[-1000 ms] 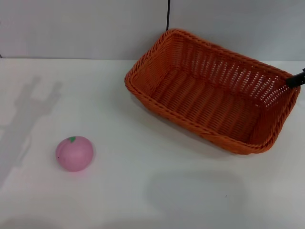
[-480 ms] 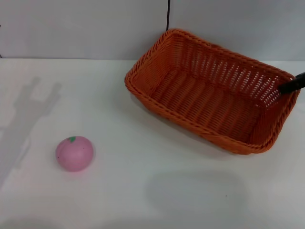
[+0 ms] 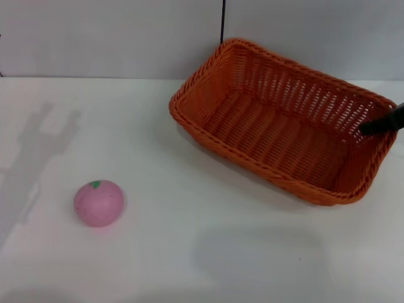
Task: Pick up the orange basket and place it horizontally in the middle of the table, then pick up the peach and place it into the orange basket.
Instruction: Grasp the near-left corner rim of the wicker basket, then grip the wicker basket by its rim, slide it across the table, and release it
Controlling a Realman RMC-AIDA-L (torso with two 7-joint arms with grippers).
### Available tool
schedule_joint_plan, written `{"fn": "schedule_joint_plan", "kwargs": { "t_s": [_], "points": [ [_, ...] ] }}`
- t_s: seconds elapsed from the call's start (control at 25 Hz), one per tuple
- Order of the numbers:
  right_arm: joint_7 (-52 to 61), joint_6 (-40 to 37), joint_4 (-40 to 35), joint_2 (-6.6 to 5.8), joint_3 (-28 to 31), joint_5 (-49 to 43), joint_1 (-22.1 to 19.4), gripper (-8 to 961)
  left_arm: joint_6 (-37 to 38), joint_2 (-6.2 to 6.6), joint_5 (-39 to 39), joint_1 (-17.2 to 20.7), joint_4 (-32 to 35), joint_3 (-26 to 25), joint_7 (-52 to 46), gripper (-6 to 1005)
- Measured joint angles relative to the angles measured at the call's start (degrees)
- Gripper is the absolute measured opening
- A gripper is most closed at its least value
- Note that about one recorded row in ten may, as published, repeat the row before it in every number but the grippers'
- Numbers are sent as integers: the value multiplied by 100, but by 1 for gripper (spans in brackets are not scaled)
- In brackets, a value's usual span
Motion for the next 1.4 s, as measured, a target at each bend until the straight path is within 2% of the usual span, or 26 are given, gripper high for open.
{"fn": "schedule_joint_plan", "kwargs": {
  "t_s": [0.36,0.52,0.64,0.76,0.8,1.0,1.08,1.24,1.4],
  "points": [
    [-3,-12,-90,15,35,6,-21,288,13,0,0,0,8,0,0,814],
    [-3,-53,-439,93,32,28,-124,244,17,0,0,-1,8,0,0,813],
    [-61,-123,-1005,192,-22,114,-308,212,20,0,0,-1,8,0,0,812],
    [-123,-208,-1488,222,-22,346,-484,179,26,0,0,-1,8,0,0,811],
    [-207,-293,-1819,214,-18,635,-630,168,25,0,0,-1,8,0,0,810],
    [-575,-453,-2501,171,47,1379,-881,160,26,0,0,-7,8,0,0,808],
    [-640,-475,-2556,153,43,1489,-900,159,28,0,0,-17,8,0,0,808],
    [-938,-534,-2490,70,42,1789,-830,158,42,-7,0,-52,10,0,0,806],
    [-1376,-535,-1898,-25,55,2069,-624,158,43,-17,0,-79,20,0,0,805]
  ]
}}
